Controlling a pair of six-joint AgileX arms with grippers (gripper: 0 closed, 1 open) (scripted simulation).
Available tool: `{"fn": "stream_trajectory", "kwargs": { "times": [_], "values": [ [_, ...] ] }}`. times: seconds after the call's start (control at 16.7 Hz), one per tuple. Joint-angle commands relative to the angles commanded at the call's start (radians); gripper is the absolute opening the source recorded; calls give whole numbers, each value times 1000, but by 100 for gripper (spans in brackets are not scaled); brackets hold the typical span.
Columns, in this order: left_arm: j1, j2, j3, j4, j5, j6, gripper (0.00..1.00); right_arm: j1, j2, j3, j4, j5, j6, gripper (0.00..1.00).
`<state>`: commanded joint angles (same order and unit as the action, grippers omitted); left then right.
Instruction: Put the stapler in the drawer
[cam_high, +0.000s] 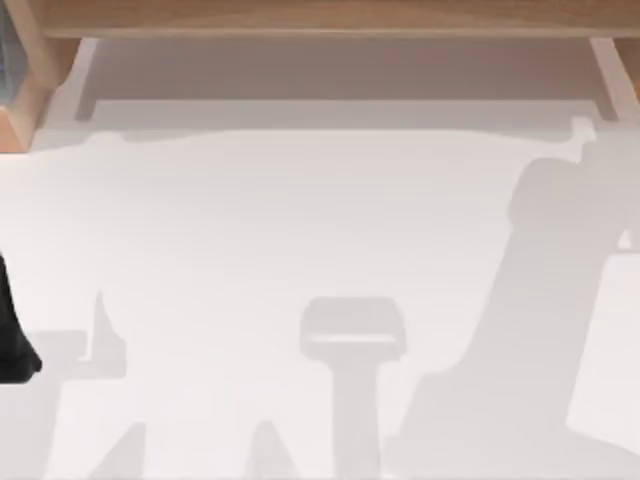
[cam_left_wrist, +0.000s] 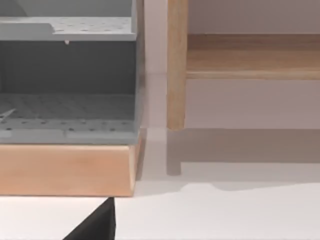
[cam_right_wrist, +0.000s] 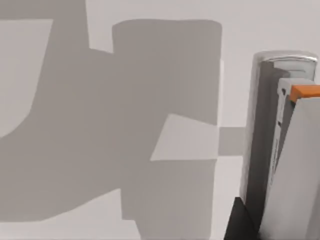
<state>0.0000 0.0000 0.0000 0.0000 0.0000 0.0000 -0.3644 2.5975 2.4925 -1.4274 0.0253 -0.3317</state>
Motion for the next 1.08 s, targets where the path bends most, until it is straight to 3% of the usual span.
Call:
{"fn": "stream_trajectory", "kwargs": {
  "times": [0.54, 1.08],
  "values": [
    [0, 0, 0, 0, 0, 0, 100, -31, -206, 75, -15, 47, 128, 0],
    [0, 0, 0, 0, 0, 0, 100, -3, -19, -42, 43, 2, 4, 0]
  ]
}}
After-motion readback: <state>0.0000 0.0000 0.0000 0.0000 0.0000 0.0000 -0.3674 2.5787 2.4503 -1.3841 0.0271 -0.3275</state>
